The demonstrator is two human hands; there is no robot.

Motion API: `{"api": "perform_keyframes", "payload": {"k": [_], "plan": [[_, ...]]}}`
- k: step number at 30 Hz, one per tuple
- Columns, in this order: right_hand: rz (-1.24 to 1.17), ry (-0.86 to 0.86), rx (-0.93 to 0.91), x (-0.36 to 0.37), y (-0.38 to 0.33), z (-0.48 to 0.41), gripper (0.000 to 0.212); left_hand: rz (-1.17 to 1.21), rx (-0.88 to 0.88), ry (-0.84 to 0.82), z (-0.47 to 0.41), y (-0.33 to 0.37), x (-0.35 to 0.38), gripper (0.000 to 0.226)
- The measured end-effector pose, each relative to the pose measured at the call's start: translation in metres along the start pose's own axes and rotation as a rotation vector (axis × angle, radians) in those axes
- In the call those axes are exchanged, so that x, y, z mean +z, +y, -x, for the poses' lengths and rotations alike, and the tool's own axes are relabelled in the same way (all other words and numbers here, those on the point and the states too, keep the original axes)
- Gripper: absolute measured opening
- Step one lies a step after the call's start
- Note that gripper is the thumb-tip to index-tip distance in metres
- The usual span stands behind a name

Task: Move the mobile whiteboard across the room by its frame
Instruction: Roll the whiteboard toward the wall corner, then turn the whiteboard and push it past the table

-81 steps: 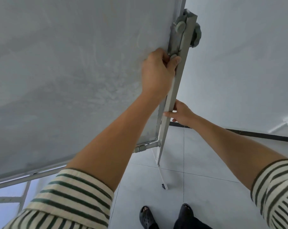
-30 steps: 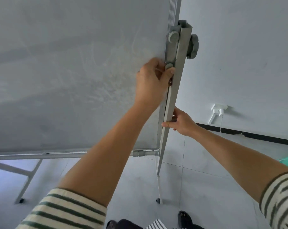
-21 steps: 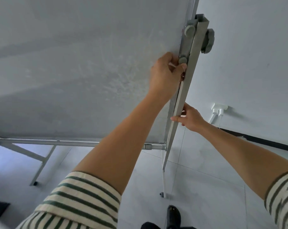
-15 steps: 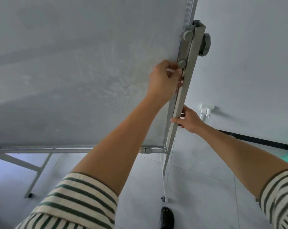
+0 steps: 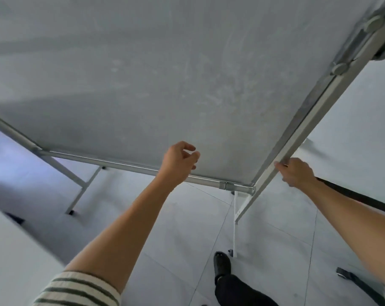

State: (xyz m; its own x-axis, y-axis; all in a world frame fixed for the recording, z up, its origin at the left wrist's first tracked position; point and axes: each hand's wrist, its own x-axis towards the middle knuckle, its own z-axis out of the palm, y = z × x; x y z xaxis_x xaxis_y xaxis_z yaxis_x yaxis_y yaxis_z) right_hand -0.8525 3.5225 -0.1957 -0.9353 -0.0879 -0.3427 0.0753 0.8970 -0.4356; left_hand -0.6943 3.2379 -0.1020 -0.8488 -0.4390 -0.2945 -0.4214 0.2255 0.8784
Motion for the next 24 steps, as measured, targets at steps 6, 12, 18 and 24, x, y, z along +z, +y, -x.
{"api": "perform_keyframes", "payload": {"k": [6,12,18,24], "plan": [[-0.001,-0.273,-0.124,0.068,-0.023,0.023,0.026,-0.061,-0.114,0.129,-0.006,-0.056,-0.049,0.015],[-0.053,-0.421,-0.344,0.12,-0.12,0.016,0.031,-0.037,-0.288,0.28,0.004,-0.102,-0.095,0.018],[-0.069,-0.565,-0.546,0.162,-0.255,0.026,0.038,0.049,-0.383,0.476,0.03,-0.142,-0.171,0.017],[-0.134,-0.633,-0.71,0.227,-0.41,0.046,0.045,0.112,-0.379,0.666,0.013,-0.187,-0.284,0.027]]}}
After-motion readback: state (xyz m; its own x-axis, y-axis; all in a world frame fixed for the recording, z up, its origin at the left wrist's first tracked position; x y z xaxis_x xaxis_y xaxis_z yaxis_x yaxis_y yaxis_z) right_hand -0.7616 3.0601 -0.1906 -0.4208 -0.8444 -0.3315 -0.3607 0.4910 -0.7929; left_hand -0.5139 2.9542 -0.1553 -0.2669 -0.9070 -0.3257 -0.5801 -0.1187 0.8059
